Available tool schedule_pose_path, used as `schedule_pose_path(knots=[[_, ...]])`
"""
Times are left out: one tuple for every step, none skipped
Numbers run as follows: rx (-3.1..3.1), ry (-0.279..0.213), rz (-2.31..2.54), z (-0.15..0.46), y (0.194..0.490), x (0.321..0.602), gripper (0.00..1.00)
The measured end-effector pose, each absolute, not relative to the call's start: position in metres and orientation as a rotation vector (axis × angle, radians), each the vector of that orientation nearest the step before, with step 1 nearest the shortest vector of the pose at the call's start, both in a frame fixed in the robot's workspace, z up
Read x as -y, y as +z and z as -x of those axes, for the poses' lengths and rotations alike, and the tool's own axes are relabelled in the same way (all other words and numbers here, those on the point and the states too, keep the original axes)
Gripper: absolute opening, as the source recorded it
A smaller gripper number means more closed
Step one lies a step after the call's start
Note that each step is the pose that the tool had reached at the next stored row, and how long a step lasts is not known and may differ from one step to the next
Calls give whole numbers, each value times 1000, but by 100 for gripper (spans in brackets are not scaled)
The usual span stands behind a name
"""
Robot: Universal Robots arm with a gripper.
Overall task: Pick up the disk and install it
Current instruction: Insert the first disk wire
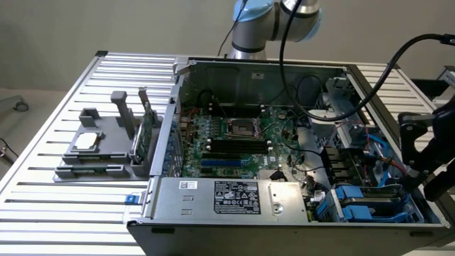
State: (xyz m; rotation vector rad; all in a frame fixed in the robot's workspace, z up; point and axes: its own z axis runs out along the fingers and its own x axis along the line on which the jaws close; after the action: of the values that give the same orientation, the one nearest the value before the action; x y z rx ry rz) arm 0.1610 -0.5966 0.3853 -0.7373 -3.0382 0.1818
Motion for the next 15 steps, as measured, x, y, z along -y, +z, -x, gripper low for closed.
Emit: schedule_pose_path(knots=[[3034,175,750,-161,385,597,31],[3029,168,764,-161,384,597,31],[3024,162,779,-161,383,597,31],[3019,158,793,-161,381,597,31],[3014,156,811,-161,380,597,31],[3009,155,826,-161,378,597,31],[3004,154,842,-161,377,597,31],[2999,153,859,-161,375,597,31],[2993,152,875,-161,373,597,31],[2987,151,894,-161,371,597,31],[2981,151,911,-161,370,597,31],[2975,150,929,-161,368,597,31],[2969,150,947,-161,366,597,31],[2962,149,965,-161,364,597,31],[2955,149,984,-161,363,597,31]])
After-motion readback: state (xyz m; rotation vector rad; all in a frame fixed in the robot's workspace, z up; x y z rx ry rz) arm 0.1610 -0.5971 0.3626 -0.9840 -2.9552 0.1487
